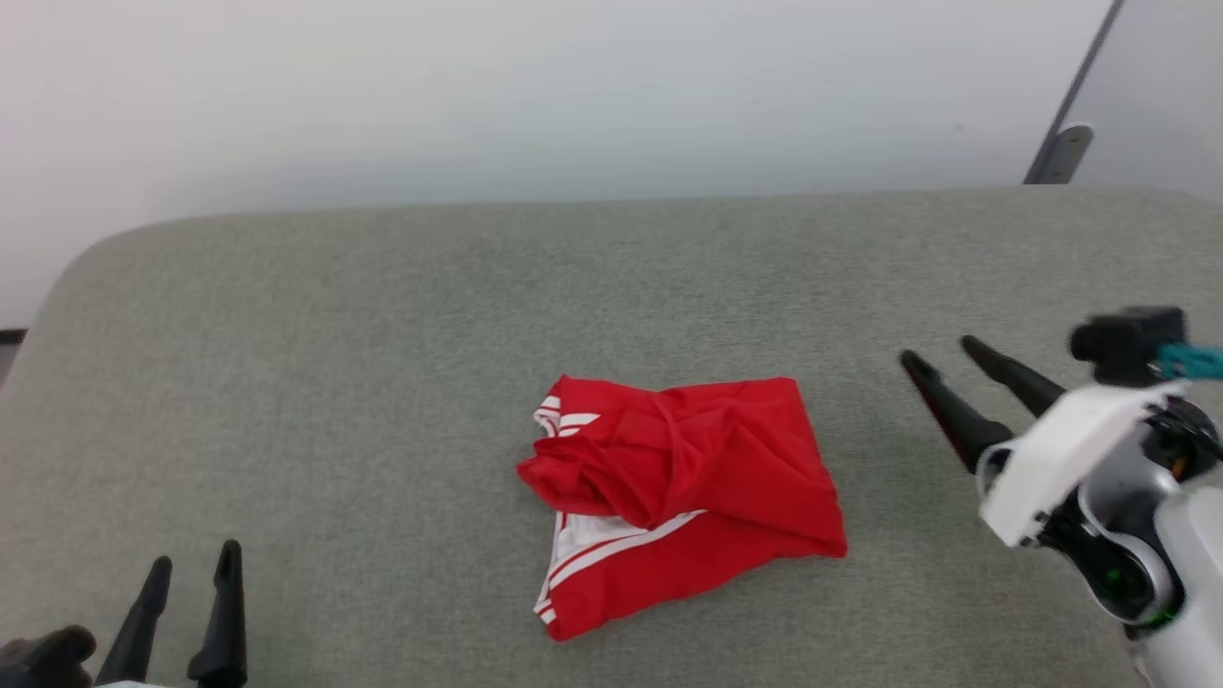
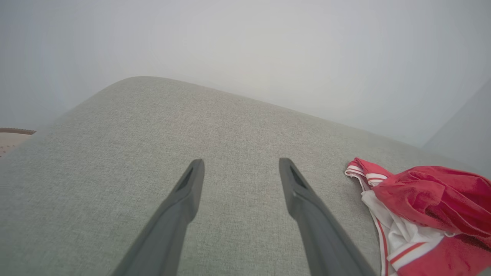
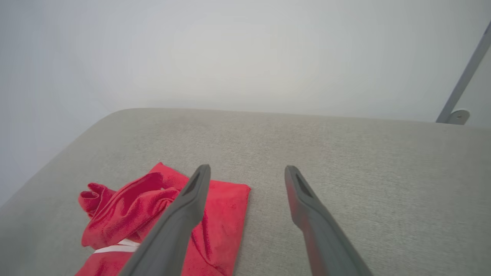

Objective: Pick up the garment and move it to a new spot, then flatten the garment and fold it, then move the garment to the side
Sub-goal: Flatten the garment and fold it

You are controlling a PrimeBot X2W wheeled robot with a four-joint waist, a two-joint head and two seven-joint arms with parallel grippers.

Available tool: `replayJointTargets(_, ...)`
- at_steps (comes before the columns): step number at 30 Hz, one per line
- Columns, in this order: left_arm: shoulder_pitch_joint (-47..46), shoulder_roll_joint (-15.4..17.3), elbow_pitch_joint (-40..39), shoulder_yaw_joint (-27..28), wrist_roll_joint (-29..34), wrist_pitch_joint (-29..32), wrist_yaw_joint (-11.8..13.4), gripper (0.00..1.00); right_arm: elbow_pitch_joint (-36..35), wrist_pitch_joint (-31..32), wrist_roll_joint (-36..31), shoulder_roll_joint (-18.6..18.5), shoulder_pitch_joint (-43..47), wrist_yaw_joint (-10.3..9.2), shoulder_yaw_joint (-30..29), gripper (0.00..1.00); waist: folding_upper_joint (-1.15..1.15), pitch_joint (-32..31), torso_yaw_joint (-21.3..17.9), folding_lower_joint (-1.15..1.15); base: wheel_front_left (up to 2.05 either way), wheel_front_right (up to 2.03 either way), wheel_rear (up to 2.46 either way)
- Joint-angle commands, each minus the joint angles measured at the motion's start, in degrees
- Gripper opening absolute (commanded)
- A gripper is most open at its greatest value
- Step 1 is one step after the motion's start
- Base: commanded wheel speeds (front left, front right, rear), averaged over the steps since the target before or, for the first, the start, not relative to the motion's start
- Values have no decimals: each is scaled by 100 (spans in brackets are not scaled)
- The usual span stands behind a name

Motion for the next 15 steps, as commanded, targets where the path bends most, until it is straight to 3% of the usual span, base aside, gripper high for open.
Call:
replayJointTargets(1,95,12,28,35,49,-20,-24,100,59,-352,-45,-123,138,-10,5,100,0,-104,-144,0,0,0,0)
replayJointTargets(9,163,63,125,130,62,-49,-131,100,424,-1789,-117,-587,443,-10,116,100,0,-203,-280,0,0,0,0)
replayJointTargets(15,118,62,254,220,97,-52,-232,100,723,-2358,-4,-679,691,-10,83,100,0,-266,-291,0,0,0,0)
